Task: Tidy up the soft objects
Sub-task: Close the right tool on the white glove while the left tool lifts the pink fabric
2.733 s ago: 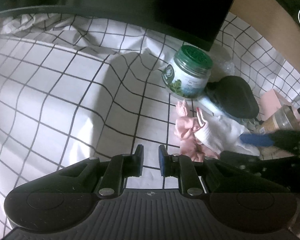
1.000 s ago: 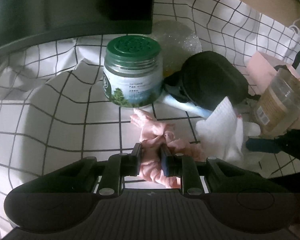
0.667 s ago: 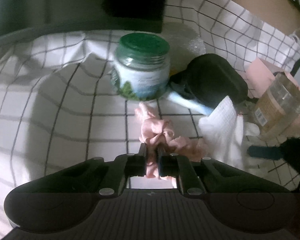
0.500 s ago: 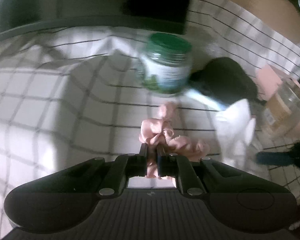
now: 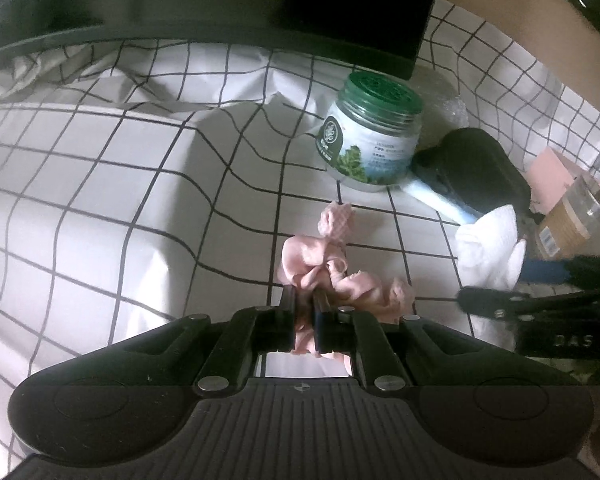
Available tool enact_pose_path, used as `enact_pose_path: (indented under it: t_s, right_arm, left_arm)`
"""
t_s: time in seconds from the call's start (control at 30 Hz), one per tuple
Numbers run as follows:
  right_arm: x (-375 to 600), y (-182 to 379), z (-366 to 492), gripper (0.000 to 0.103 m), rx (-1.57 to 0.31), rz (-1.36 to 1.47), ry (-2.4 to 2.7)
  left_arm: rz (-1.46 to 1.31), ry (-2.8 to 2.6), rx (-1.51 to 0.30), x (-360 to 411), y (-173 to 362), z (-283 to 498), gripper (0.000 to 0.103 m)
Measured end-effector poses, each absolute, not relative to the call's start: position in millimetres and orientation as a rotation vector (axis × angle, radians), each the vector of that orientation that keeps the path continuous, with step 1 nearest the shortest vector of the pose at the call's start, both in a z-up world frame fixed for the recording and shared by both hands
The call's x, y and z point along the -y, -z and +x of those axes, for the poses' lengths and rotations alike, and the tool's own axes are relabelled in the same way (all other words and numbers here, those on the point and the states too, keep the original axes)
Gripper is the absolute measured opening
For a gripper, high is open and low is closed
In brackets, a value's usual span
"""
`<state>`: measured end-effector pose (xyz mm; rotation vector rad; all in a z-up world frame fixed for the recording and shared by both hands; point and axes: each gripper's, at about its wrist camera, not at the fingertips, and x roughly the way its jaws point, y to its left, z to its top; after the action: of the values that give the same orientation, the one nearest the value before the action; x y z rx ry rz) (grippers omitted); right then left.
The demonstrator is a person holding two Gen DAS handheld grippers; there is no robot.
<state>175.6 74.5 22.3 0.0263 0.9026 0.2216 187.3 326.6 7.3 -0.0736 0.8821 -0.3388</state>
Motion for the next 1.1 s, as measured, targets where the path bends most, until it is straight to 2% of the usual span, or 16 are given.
enact_pose_path:
  t_s: [0.3, 0.53, 0.67, 0.97, 1.1]
  right_arm:
    - [-89.0, -16.4, 172.9, 0.088, -0.888, 0.002, -0.202]
    - [-79.5, -19.4, 183.3, 0.102, -0.961, 0.106, -0.237]
    - [-79.6, -19.9, 188.5, 0.103, -0.995, 0.104, -0.257]
    - [-86.3, -18.0, 182.2, 0.103, -0.985, 0.073, -0.212]
    - [-99.3, -15.7, 180.7, 0.103, -1.005, -0.032, -0.188]
  left_arm:
    - [-0.148, 0.36, -0.923, -336.5, -8.6, 189.4, 0.014]
    - [-0.165, 0.347, -0.945, -336.0, -9.5, 183.5, 0.014]
    - [-0.298, 0.421, -1.045, -347.5, -6.0, 190.0, 0.014]
    - [-0.067, 0.389, -1.028, -319.3, -17.3, 178.8, 0.014]
    - [-0.086, 0.378, -1.044, -321.4, -17.1, 182.5, 0.014]
